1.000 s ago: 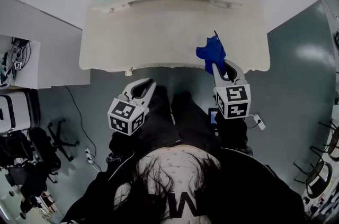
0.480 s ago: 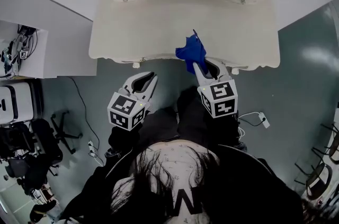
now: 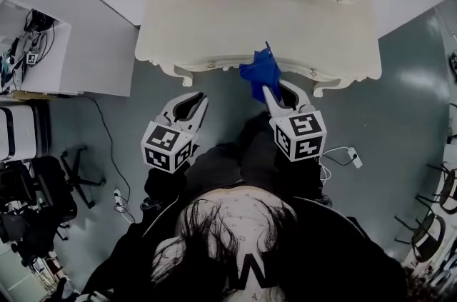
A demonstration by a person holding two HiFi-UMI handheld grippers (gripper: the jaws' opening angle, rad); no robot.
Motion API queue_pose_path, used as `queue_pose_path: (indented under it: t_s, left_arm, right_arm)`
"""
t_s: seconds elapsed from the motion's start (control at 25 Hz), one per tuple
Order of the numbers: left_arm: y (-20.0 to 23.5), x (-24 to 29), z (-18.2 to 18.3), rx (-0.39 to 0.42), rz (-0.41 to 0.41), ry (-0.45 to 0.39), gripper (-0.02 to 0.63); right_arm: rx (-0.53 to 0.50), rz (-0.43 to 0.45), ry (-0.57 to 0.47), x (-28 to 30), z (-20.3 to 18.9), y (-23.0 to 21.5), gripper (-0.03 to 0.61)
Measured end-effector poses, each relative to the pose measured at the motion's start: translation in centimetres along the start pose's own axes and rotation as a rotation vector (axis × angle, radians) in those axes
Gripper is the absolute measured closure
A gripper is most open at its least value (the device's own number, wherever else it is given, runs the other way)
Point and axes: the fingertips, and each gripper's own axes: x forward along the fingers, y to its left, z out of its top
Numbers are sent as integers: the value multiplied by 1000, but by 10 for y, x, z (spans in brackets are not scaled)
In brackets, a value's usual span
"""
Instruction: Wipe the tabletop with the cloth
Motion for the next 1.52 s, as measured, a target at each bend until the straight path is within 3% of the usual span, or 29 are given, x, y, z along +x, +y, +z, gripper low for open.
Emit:
queue_pose_path:
  t_s: [0.2,0.64,0.88,1.12,1.52]
  left_arm:
    - [-9,-30,-18,1,-47,-42,594]
    - [-32,-89,-73,3,-136,-50,594]
    - [-51,-99,-83,19,-209,-54,594]
    - [-61,-104,-86,50,-250,-58,594]
    - [-49,-117,-93,33,-232,-70,594]
  right_arm:
    - [26,3,-10,-19,-15,44,494]
    - [64,-28,-9,-72,-66,121,494]
    - [117,-59,-23,-96,-84,134,494]
    - [107,-84,-29,-106,-89,142,494]
    - [54,-60,16,-100,-95,163,494]
